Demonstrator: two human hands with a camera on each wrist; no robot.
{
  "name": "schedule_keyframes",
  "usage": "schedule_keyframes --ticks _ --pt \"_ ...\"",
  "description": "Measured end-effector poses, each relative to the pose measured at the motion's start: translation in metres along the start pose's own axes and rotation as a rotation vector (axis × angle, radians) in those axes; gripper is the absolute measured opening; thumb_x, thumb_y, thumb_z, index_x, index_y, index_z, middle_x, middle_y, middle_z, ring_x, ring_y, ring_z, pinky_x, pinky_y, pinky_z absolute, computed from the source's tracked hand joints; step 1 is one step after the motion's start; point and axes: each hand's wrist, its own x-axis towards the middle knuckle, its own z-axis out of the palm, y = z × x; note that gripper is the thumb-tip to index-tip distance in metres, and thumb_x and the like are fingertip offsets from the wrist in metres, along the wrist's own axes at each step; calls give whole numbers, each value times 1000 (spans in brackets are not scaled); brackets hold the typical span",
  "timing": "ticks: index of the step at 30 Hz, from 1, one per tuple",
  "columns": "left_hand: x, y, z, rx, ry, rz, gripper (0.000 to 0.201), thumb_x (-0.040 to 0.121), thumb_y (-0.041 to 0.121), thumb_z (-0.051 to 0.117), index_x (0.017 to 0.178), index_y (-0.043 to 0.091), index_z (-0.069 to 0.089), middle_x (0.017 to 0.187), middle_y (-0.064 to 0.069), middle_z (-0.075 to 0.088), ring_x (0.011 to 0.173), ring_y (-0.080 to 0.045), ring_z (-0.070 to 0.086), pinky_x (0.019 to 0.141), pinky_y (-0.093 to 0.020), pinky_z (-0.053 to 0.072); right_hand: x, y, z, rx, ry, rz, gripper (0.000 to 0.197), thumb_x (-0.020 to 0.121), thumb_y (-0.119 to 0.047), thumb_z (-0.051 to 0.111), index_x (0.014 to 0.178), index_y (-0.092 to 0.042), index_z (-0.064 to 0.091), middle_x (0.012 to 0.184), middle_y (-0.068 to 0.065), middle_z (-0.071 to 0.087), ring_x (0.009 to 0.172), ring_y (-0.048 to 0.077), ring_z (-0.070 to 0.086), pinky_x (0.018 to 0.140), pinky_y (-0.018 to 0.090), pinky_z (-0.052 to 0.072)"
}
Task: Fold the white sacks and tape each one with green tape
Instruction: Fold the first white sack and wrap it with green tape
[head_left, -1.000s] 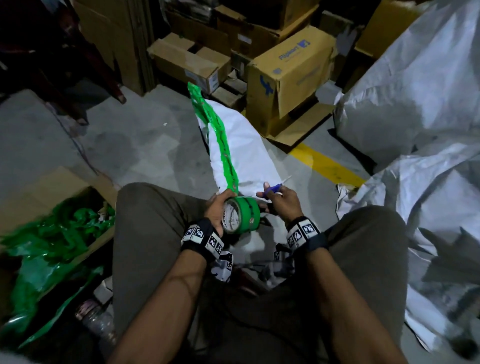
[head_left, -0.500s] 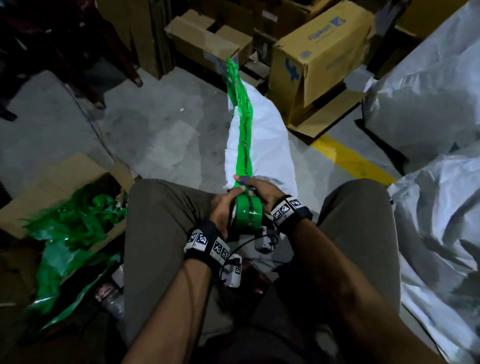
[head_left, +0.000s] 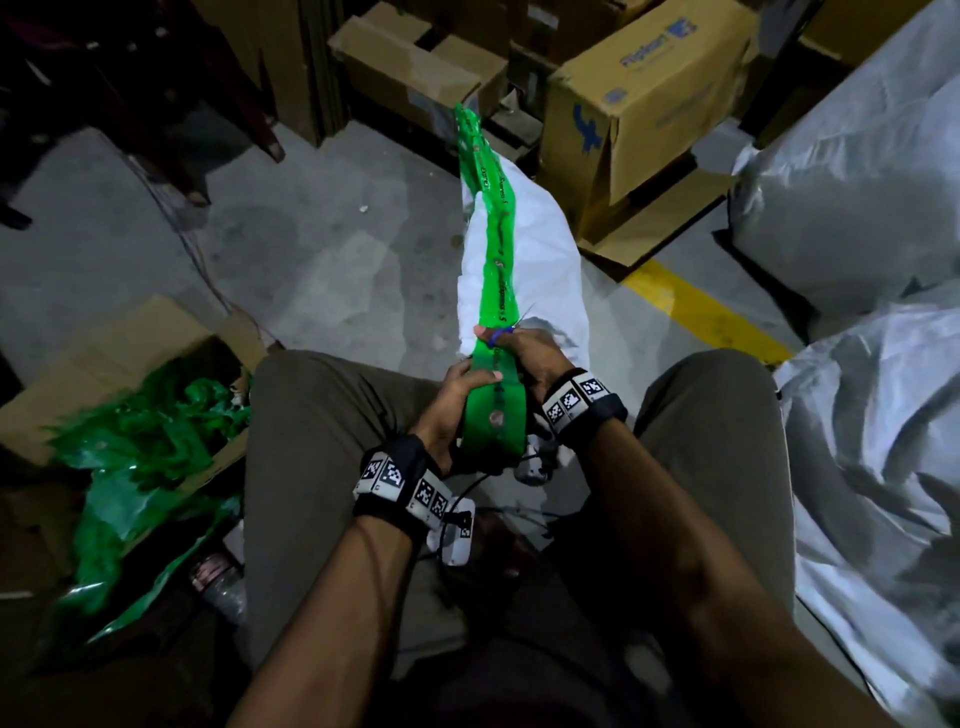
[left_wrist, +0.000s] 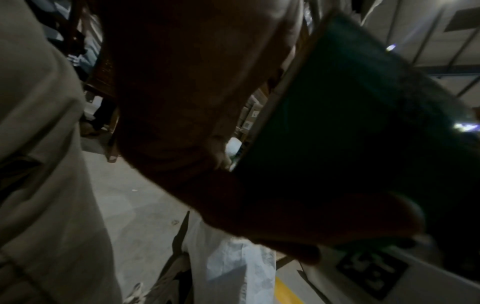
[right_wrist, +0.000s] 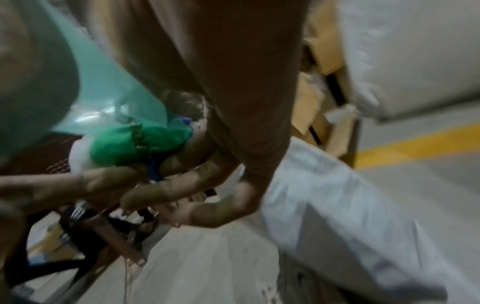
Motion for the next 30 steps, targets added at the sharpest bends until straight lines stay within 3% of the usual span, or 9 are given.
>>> schedule_keyframes --ticks 4,5,9,15,19,23,25,28,30 --pt "-3 -2 -3 -66 -22 -61 18 92 6 53 103 4 66 83 -14 70 64 -23 66 63 -29 53 -24 -20 -6 -143 -38 -3 41 82 -41 80 99 -7 64 85 27 51 55 28 49 46 28 45" --pt "-4 -3 -4 -67 -41 -93 23 90 10 55 109 2 66 89 -16 70 67 -24 66 65 -30 53 -29 -24 -12 -183 -78 31 41 85 -46 75 102 -11 64 87 24 54 55 24 52 47 27 49" --pt "-12 -5 7 -32 -73 -177 37 78 17 67 113 3 65 86 -14 70 63 -22 65 59 -28 54 -44 -31 -43 -202 -131 170 54 81 -59 72 115 -16 68 113 16 59 80 23 67 83 39 59" --pt "-15 -2 12 -101 -51 -59 62 76 12 65 136 4 52 107 -17 63 80 -25 66 69 -32 56 -67 -16 -84 -284 -170 298 35 89 -49 67 97 -15 66 82 7 65 69 20 64 85 46 60" --pt "-14 -5 1 -102 -62 -41 67 78 15 66 141 4 48 107 -13 64 86 -24 65 78 -34 51 -87 -11 -110 -273 -321 339 46 90 -38 65 125 -9 66 84 3 59 72 16 63 89 50 57" --pt "-16 -5 -5 -22 -113 -51 65 74 16 71 136 4 53 107 -15 65 85 -25 66 76 -33 54 -95 -5 -122 -235 -449 249 74 76 -22 85 142 -6 54 106 1 64 93 15 62 96 42 54" --pt "-17 -6 -3 38 -141 -67 52 72 14 71 123 9 63 103 -15 67 81 -25 66 72 -31 54 -93 -2 -118 -231 -435 222 71 66 -23 92 130 -10 65 113 2 66 98 15 61 97 42 54" --pt "-19 -11 -4 130 -128 -55 45 67 12 76 112 18 68 102 -14 72 82 -27 69 74 -33 56 -89 -3 -111 -138 -423 247 36 59 -26 93 87 -16 71 78 6 52 70 17 47 98 50 53" --pt "-19 -12 -6 157 -135 -51 51 66 10 78 115 19 66 107 -14 72 87 -30 70 80 -39 56 -87 -7 -108 -122 -407 260 29 62 -26 87 77 -16 65 70 8 43 59 16 39 93 51 54"
